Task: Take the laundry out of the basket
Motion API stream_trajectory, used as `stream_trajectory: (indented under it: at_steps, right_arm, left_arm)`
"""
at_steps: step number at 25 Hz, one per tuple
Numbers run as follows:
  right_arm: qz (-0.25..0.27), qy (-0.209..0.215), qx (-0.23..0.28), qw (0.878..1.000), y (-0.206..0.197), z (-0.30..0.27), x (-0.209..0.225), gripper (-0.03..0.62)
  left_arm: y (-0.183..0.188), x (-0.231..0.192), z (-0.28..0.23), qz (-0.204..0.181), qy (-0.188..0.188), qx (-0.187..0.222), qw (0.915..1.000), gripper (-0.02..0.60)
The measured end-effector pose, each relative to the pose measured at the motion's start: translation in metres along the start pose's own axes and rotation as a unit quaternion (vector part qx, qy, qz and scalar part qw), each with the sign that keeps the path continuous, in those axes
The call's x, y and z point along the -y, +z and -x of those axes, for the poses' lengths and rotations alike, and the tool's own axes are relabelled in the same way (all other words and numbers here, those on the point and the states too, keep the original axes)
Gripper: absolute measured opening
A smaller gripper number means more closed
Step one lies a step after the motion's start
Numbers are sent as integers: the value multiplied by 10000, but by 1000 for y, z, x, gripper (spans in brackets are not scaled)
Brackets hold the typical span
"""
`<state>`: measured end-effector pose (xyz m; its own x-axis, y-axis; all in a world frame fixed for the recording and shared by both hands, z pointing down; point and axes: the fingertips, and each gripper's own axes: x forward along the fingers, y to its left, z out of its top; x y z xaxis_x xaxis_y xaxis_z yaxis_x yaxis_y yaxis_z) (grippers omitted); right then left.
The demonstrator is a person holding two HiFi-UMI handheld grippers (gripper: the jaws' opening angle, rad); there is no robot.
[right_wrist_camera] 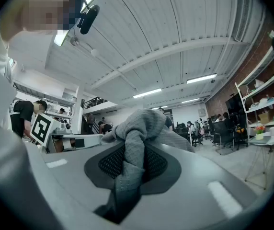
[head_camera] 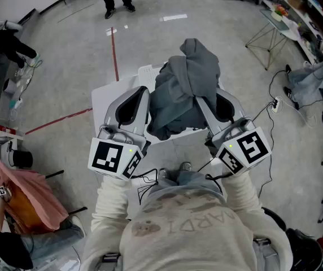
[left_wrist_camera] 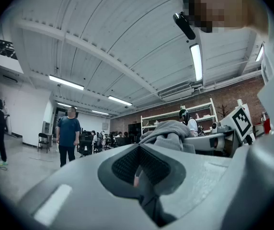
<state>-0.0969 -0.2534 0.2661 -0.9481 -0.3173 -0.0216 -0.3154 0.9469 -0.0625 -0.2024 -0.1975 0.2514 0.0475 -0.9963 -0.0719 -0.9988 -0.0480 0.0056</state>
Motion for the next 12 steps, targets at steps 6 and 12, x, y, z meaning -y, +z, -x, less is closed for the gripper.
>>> stream_trajectory:
  at_steps: [6, 12]
  right_arm:
    - [5, 9, 73, 10000, 9, 0, -7, 94]
    - [13, -69, 79, 9999, 11, -1, -1, 94]
  left_arm:
    - [7, -2, 3, 28, 9, 52, 10000, 0]
    - [7, -3, -5, 22, -52, 40, 10000, 0]
